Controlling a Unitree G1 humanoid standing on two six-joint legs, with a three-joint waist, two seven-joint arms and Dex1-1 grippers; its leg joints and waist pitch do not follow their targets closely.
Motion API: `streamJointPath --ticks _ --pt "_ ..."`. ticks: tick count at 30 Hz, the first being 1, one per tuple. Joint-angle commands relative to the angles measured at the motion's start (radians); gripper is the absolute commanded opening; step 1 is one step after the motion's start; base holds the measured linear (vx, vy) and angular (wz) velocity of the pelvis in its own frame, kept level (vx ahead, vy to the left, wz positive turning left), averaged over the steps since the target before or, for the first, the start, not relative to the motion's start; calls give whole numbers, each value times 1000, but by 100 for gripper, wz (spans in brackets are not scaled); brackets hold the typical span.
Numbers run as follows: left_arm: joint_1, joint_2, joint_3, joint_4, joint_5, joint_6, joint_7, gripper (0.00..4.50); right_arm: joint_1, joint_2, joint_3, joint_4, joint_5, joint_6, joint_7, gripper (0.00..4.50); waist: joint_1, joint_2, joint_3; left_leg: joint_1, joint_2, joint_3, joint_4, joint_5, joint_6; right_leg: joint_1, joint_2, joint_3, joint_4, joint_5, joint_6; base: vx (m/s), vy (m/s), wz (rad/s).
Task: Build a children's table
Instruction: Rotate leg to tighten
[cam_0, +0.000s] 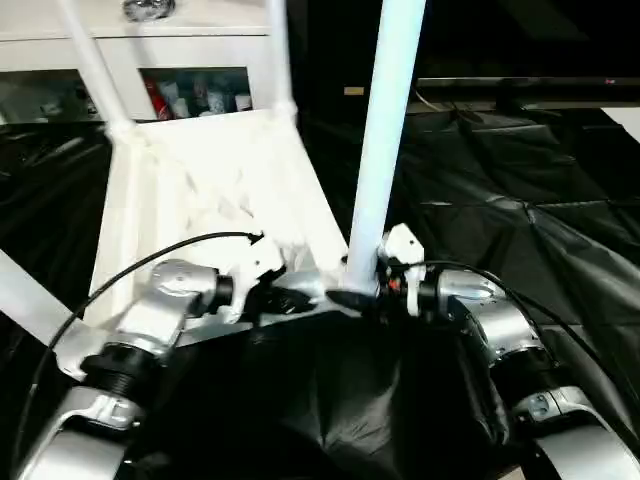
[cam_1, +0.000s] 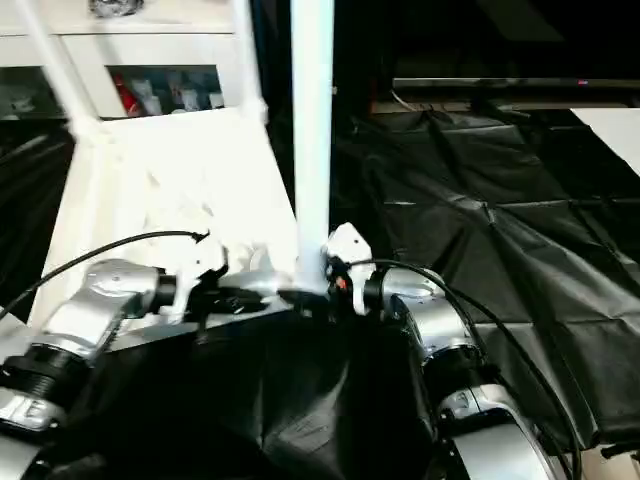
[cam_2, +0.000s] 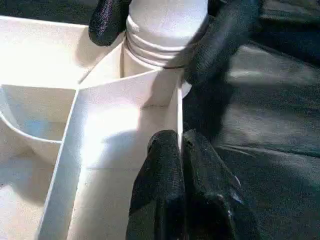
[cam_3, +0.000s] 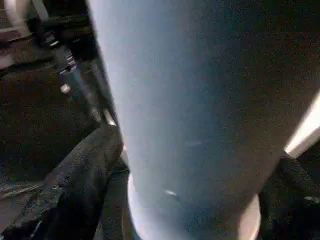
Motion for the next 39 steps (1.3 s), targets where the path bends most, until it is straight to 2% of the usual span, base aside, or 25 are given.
streamJointPath --ticks 1,2,6,7,10,13,15,17,18,19,20,22,23,24,26,29,30,32,34,36,39 --pt "4 -9 -43 -48 -34 9 -78 0 9 1 28 -20 8 27 42 341 0 -8 -65 38 103 -44 -71 -157 67 26 -109 50 -71 -5 -258 0 0 0" --pt "4 -7 -45 -48 -35 9 -81 0 10 -1 28 -25 11 37 48 317 1 -8 -66 38 103 -43 -71 -153 68 26 -108 50 -70 5 -261 0 0 0" --pt "9 0 -51 -57 -41 24 -101 0 16 -7 40 -40 11 51 69 300 5 -10 -66 38 103 -44 -71 -152 64 27 -110 50 -69 15 -262 0 0 0" --pt "9 0 -51 -58 -40 24 -102 0 18 -7 42 -44 11 54 71 279 5 -10 -66 39 104 -44 -71 -153 62 27 -110 50 -69 15 -263 0 0 0" --pt "9 -3 -48 -59 -39 22 -95 0 23 -5 45 -50 11 59 72 272 7 -11 -67 39 103 -44 -70 -148 60 28 -111 50 -68 18 -262 0 0 0" --pt "1 -28 -32 -45 -32 9 -35 0 29 16 27 -43 8 66 20 269 8 -11 -68 40 103 -44 -69 -142 60 27 -111 50 -68 32 -263 0 0 0" --pt "-15 -57 -17 -19 -19 -4 37 0 23 47 2 -18 0 77 -67 269 7 -12 -66 39 102 -45 -71 -157 52 27 -112 51 -71 9 -264 0 0 0" --pt "-53 -112 7 37 7 -7 170 0 2 104 -37 46 -16 88 -240 269 -1 -11 -58 42 101 -47 -77 -214 18 24 -116 56 -84 -89 -257 0 0 0" --pt "-54 -115 8 39 7 -7 174 0 1 106 -39 49 -17 89 -247 269 -5 -11 -54 45 101 -49 -81 -243 2 22 -117 57 -89 -138 -253 0 0 0" --pt "-66 -134 14 56 12 -9 209 0 -8 128 -54 73 -17 99 -304 269 -8 -12 -53 51 101 -52 -83 -288 -28 22 -121 59 -96 -220 -242 0 0 0" --pt "-76 -151 15 68 17 -10 234 0 -16 151 -66 92 -16 105 -353 269 -15 -13 -54 50 101 -55 -84 -301 -45 23 -123 61 -98 -252 -231 0 0 0" --pt "-100 -190 13 98 36 0 305 0 -30 203 -79 123 -26 103 -457 268 -20 -8 -54 51 101 -55 -87 -303 -53 19 -118 63 -100 -242 -216 0 0 0" --pt "-107 -200 12 107 43 3 327 0 -35 216 -80 132 -32 100 -487 268 -22 -9 -55 51 100 -55 -88 -303 -54 19 -118 63 -99 -229 -214 0 0 0" --pt "-113 -211 11 117 49 1 348 0 -41 229 -81 142 -39 98 -519 268 -21 -4 -55 52 100 -56 -87 -304 -57 18 -119 63 -98 -226 -214 0 0 0" --pt "-139 -259 14 161 72 0 430 0 -70 277 -77 188 -81 65 -647 268 -26 -3 -55 51 99 -55 -89 -310 -65 16 -116 63 -99 -213 -213 0 0 0" --pt "-145 -280 15 171 73 -5 442 0 -74 298 -76 189 -80 34 -625 268 -23 -4 -56 50 98 -55 -86 -317 -50 20 -122 65 -106 -232 -199 0 0 0" --pt "-145 -282 14 172 73 -7 441 0 -73 299 -76 187 -78 28 -617 303 -22 -4 -57 48 99 -56 -86 -306 -45 21 -121 65 -104 -220 -198 0 0 0" --pt "-137 -277 9 163 69 -24 412 0 -61 293 -77 158 -53 19 -543 338 -22 -2 -59 46 100 -54 -89 -283 -27 22 -114 62 -99 -168 -201 0 0 0" --pt "-125 -264 5 148 60 -35 368 0 -53 275 -65 139 -54 16 -497 340 -21 -2 -60 45 100 -53 -88 -277 -21 24 -114 61 -97 -147 -205 0 0 0" --pt "-112 -249 0 131 49 -41 326 0 -48 253 -50 129 -66 -3 -472 368 -20 -2 -62 44 100 -52 -86 -257 -10 26 -115 60 -94 -105 -213 0 0 0" --pt "-85 -217 -11 96 31 -49 243 0 -33 209 -38 95 -43 -9 -369 376 -17 -3 -66 37 101 -51 -82 -204 24 33 -114 56 -85 -23 -226 0 0 0"
